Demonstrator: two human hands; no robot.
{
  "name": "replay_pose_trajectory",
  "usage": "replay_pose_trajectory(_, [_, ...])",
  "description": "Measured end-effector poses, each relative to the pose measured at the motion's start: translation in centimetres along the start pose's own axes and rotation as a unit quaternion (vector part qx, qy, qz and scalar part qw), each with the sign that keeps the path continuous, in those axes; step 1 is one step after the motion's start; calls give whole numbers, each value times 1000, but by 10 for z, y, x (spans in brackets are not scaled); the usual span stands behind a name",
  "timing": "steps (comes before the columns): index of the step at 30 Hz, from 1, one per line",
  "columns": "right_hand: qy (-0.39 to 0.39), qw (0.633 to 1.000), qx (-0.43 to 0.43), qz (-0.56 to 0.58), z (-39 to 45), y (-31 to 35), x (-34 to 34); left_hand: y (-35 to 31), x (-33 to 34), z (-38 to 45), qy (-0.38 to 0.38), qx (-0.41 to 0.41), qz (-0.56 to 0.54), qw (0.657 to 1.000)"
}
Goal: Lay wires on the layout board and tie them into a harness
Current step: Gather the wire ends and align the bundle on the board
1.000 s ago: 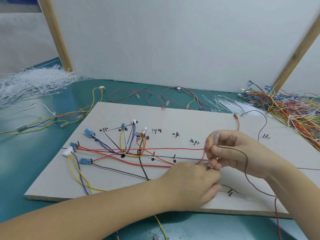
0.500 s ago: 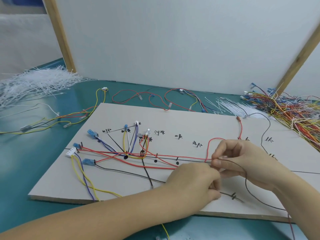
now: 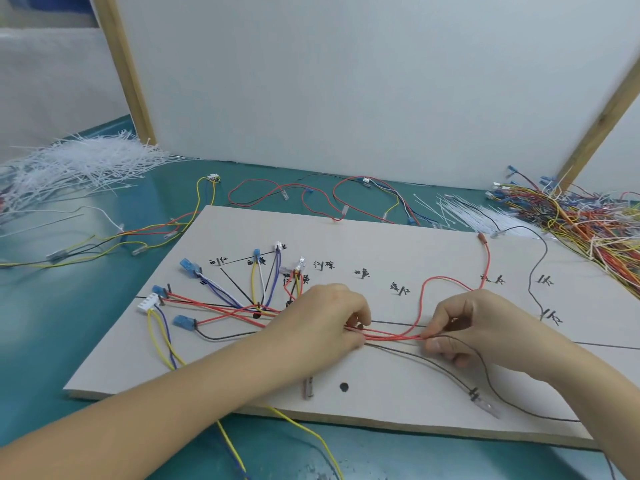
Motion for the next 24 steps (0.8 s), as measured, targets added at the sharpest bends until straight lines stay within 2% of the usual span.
replay_pose_trajectory(7, [-6,1000,11,-17,0,3,1,4,-6,11,72,16,34,997])
replay_pose_trajectory(11, [-3,999,12,-32,1,4,0,4,-4,10,103,22,-1,994])
replay_pose_trajectory(18, [-1,999,18,-42,2,2,0,8,-7,14,77,26,24,996])
replay_pose_trajectory(22, [-1,999,12,-52,2,1,0,11,-8,17,92,6,0,996])
replay_pose_trajectory(24, [0,998,10,-55,3,1,0,11,-9,19,88,12,26,996])
Point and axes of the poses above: each hand's wrist, its own z-axis towards the middle knuckle, its own x-axis out of the palm, y = z × x, the point moved 2 cm from there along z, towards the middle knuckle, and after that the axes turned 4 degrees about -z, right-handed, at the moved point
